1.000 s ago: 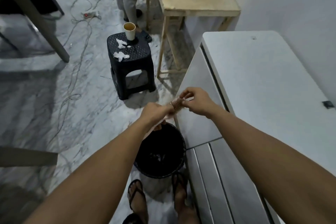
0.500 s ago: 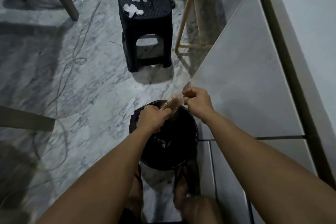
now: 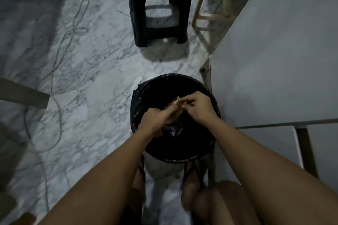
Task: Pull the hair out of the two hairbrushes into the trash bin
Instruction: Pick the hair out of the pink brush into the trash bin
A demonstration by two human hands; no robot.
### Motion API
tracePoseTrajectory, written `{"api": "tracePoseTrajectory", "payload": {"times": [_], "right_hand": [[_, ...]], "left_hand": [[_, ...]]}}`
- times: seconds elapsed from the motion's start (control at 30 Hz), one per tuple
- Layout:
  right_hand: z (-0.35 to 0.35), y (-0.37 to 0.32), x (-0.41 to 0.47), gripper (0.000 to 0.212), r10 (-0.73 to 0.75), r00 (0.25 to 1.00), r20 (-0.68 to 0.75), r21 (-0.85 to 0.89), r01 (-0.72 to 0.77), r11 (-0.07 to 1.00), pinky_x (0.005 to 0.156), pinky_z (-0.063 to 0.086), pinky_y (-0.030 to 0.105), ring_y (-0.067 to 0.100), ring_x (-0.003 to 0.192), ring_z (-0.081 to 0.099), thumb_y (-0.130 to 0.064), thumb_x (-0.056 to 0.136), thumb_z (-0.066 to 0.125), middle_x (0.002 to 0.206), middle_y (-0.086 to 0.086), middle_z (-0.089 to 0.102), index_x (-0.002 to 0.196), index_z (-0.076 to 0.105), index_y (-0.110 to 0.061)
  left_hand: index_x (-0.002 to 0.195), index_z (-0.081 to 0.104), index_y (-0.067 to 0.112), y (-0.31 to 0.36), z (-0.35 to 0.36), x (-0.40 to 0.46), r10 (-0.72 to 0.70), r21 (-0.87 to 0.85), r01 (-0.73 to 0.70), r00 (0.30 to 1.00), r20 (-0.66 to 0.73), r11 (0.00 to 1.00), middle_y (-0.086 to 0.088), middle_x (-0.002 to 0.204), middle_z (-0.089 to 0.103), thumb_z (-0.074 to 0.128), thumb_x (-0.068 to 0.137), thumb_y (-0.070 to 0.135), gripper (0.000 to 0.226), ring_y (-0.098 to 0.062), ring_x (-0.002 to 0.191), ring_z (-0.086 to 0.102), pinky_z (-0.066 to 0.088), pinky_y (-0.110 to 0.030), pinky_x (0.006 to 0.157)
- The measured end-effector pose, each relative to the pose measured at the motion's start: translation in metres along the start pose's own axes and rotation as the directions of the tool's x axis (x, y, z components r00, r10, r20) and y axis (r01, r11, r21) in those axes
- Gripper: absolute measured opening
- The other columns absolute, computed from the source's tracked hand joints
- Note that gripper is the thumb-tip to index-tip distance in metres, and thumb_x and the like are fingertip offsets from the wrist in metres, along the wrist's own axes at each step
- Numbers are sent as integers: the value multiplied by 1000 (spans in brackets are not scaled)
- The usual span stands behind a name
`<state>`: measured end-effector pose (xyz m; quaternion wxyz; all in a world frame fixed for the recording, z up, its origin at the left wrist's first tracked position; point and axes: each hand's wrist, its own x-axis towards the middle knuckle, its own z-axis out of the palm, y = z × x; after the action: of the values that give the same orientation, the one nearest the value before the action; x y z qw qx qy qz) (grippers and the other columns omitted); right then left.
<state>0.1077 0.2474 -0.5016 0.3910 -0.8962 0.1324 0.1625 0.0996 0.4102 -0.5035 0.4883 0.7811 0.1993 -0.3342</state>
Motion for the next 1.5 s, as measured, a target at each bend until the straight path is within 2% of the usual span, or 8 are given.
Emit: {"api": "tracePoseTrajectory", "payload": {"times": [0.27,0.43,0.67,0.77,0.93,1.1,1.3,1.5], "right_hand": [[26,39,0,9,104,995,-4,249,-100,963,82,58,34,17,87,71,-14,81,72,86,-1,74,87,77,-18],[27,38,-1,28,89,992,88,383,-116,916,71,60,32,27,94,69,1,84,64,104,14,70,106,71,-15],[20,20,8,24,-111,990,91,33,108,994,85,52,24,7,84,62,-13,80,73,90,-9,68,102,76,-22],[12,12,18,10,-86,995,51,26,85,996,75,55,27,7,65,65,-14,78,75,70,-9,70,84,78,-22],[-8,8,20,23,-8,999,-37,116,13,993,70,62,37,18,58,68,-5,80,71,61,3,69,69,71,-24],[-16,8,22,16,10,990,-144,68,-1,998,75,59,32,15,65,66,-8,81,70,71,3,70,78,74,-23],[-17,-4,12,55,-172,972,161,-24,179,984,82,49,20,8,98,61,-16,71,79,114,-9,63,120,64,-34],[-3,-6,14,16,-170,985,33,-61,172,983,66,40,4,0,70,61,-12,73,79,79,-8,69,85,79,-22]], "left_hand": [[61,65,9,-43,9,12,59,180,-49,997,-54,982,-3,48,59,71,67,69,60,-22,34,56,44,-28,42],[65,63,7,-51,3,18,37,99,-37,999,6,994,-10,54,60,73,74,61,55,-23,34,51,38,-24,37],[64,66,5,-19,-9,25,20,267,-31,999,45,963,-3,36,54,67,71,72,68,-23,33,54,43,-24,42],[68,66,3,-10,-14,31,11,353,-24,999,38,935,-8,41,57,67,70,72,69,-26,36,57,47,-26,45],[62,59,4,-1,-27,34,15,379,-18,1000,10,925,-9,38,53,70,72,66,63,-25,32,52,43,-25,44],[56,57,6,10,-31,34,75,443,-73,997,12,894,-7,36,54,68,71,67,64,-26,34,55,49,-31,49],[55,61,10,17,-31,29,84,536,-73,996,3,841,-3,34,56,63,65,73,64,-26,38,62,59,-39,64],[53,61,7,20,-34,31,71,524,-73,997,23,848,-9,39,59,67,65,74,68,-27,38,60,52,-33,54]]}}
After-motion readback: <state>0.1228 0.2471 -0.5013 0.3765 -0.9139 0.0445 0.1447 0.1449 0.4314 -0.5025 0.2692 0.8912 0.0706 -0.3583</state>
